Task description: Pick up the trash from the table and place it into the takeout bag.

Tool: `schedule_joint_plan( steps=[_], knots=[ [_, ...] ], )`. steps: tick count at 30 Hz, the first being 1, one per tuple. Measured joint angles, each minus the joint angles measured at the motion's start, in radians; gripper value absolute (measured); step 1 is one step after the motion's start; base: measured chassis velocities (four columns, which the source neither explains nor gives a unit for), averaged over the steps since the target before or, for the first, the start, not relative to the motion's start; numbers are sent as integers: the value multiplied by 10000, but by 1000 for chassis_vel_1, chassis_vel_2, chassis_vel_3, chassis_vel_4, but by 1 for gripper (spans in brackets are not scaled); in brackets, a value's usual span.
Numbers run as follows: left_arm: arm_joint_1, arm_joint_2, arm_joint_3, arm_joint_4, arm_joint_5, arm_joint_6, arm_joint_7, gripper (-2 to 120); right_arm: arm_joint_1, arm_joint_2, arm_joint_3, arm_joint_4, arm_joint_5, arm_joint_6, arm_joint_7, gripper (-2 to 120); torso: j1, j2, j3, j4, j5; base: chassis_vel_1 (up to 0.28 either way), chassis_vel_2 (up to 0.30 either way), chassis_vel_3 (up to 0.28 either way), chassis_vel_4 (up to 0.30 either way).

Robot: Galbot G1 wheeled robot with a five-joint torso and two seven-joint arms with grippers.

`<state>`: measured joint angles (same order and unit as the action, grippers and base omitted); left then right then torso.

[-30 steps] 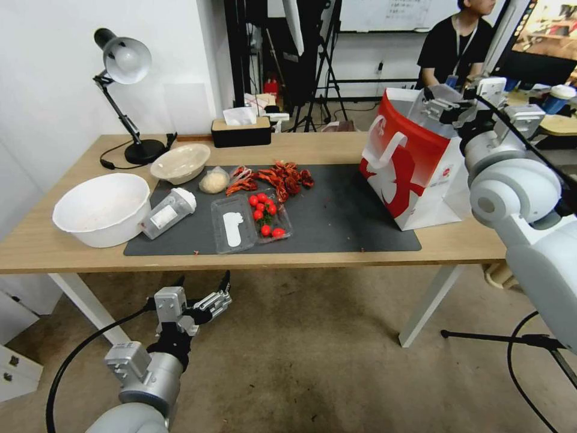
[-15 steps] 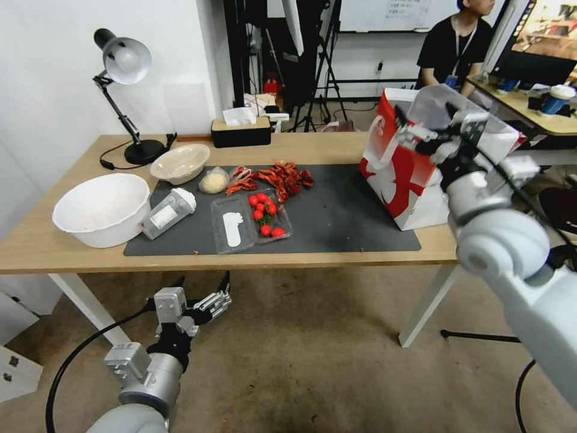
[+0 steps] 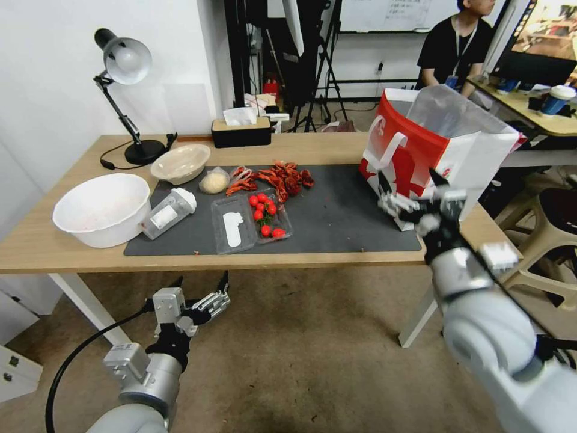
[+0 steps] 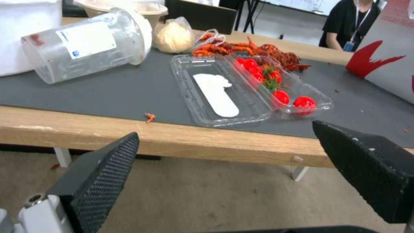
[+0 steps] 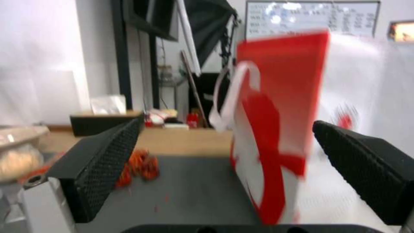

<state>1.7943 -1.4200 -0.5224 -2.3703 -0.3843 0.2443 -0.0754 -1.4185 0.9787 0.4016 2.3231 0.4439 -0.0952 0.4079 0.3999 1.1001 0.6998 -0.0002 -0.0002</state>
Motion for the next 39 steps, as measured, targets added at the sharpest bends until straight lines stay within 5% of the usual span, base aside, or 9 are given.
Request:
schedule_joint_plan(
  steps=[15, 28, 39],
  knots=[
    [-87, 59, -15, 222, -64, -98, 35, 100, -2380, 2073, -365, -2434, -2087, 4269, -999, 100, 1, -1, 1, 2, 0, 0, 0, 0, 0],
    [-415, 274, -123, 466, -234, -282, 39, 100, -2758, 2324, -304, -2847, -2177, 4642, -1296, 100, 1, -1, 1, 3, 1, 0, 0, 0, 0],
    [-1913, 1527, -1085, 1880, -910, -1505, 381, 100, -2628, 2120, -284, -2814, -2139, 4524, -1344, 100, 1, -2, 2, 1, -1, 0, 0, 0, 0]
  ],
)
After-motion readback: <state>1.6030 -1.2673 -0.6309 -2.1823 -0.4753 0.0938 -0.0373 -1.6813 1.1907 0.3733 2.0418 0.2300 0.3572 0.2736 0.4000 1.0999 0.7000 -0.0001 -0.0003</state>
